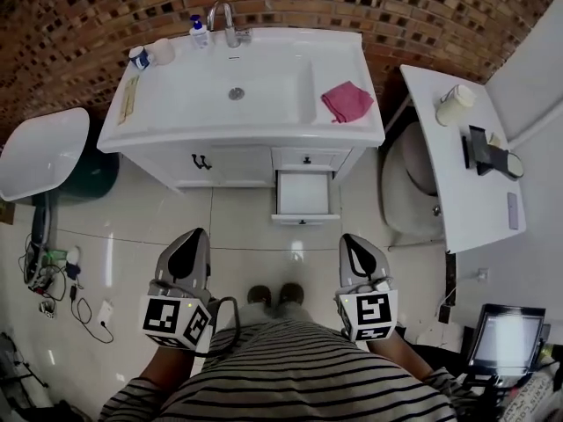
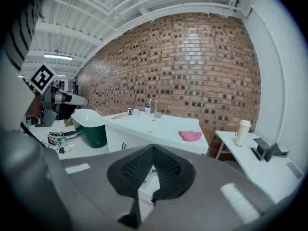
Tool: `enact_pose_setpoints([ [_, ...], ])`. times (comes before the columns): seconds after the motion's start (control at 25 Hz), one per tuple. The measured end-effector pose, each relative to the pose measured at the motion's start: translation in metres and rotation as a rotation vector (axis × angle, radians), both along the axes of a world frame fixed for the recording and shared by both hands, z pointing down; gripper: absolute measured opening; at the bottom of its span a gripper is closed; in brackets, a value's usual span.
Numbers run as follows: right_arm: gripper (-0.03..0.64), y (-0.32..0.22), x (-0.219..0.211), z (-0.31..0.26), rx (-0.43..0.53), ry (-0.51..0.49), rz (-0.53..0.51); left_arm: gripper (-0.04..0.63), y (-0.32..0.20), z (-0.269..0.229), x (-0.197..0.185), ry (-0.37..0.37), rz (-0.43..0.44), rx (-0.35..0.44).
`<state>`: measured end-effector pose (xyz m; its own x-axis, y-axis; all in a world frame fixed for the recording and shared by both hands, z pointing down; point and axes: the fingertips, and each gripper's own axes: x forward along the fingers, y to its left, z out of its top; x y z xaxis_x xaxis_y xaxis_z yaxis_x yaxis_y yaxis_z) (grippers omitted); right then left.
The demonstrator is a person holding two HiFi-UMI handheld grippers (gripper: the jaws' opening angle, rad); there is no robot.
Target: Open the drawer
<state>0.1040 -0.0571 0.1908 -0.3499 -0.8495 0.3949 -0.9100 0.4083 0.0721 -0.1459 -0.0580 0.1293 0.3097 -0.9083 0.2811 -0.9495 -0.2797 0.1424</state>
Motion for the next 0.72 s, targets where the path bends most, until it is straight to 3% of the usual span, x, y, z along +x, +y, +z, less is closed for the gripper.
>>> enact_pose_setpoints([
  [0.16, 0.002, 0.032, -0.010, -0.027, 0.047, -0.014, 0.018, 0.014, 0.034, -0.012, -0.021, -0.015, -0.007, 0.056],
  [0.36, 0.002, 0.074, -0.068, -0.054, 0.081, -0.042, 0.005, 0.014, 0.086, -0.018, -0.075, -0.012, -0.022, 0.081],
  [0.72, 0.002, 0.192, -0.122, -0.086, 0.108, -0.073, 0.039, 0.013, 0.214, -0.006, -0.102, -0.036, 0.072, 0.092],
])
